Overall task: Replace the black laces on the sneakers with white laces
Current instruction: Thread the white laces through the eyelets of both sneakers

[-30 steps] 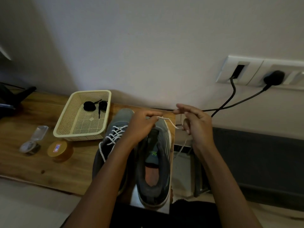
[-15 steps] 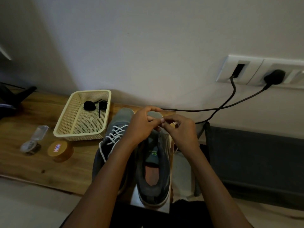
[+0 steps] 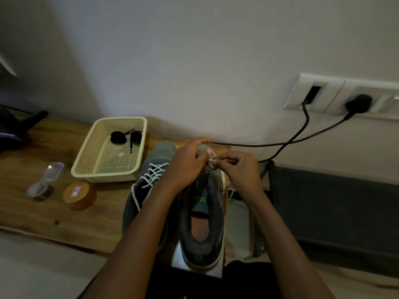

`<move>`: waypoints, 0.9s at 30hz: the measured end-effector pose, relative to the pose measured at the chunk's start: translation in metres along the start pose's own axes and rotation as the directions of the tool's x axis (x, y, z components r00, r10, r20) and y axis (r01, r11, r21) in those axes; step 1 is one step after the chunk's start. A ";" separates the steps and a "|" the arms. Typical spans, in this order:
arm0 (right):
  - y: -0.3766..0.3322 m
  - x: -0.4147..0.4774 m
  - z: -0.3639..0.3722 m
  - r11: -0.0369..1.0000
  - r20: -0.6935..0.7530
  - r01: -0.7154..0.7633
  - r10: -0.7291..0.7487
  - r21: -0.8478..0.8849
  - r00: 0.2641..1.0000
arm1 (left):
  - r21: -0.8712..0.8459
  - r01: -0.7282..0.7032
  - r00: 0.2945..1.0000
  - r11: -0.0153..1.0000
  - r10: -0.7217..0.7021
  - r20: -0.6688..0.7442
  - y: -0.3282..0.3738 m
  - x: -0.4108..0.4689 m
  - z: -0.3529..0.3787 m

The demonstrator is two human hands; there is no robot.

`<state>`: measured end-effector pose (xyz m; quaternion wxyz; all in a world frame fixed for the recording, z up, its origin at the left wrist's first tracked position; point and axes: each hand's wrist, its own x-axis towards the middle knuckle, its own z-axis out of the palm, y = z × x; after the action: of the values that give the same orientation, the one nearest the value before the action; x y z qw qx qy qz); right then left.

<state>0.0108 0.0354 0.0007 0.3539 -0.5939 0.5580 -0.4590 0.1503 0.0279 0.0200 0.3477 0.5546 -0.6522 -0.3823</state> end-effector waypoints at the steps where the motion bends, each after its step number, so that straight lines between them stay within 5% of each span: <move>1: 0.002 0.002 0.000 1.000 0.006 -0.014 0.014 -0.028 1.000 | 0.012 0.022 0.999 1.000 -0.021 -0.038 -0.002 0.000 0.001; 5: 0.017 0.008 -0.001 0.987 0.019 -0.069 0.073 -0.142 0.997 | 0.351 0.120 0.983 0.929 -0.062 -0.171 -0.015 0.003 -0.002; 9: 0.032 0.006 -0.003 0.949 0.127 -0.117 0.161 -0.294 0.979 | 0.619 0.201 0.970 0.759 -0.243 -0.017 -0.016 -0.001 0.001; 19: 0.027 0.004 0.008 0.760 0.262 0.234 -0.087 -0.606 0.961 | 0.645 0.193 0.950 0.740 -0.305 0.065 -0.008 0.003 0.018; 27: 0.021 0.001 0.015 0.676 0.248 0.318 -0.201 -0.665 0.948 | 0.647 0.168 0.957 0.743 -0.280 0.073 -0.013 0.004 0.017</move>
<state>0.0175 0.0301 -0.0232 0.0773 -0.7898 0.5700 -0.2130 0.1408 0.0250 0.0003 0.0362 0.6800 -0.6974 -0.2233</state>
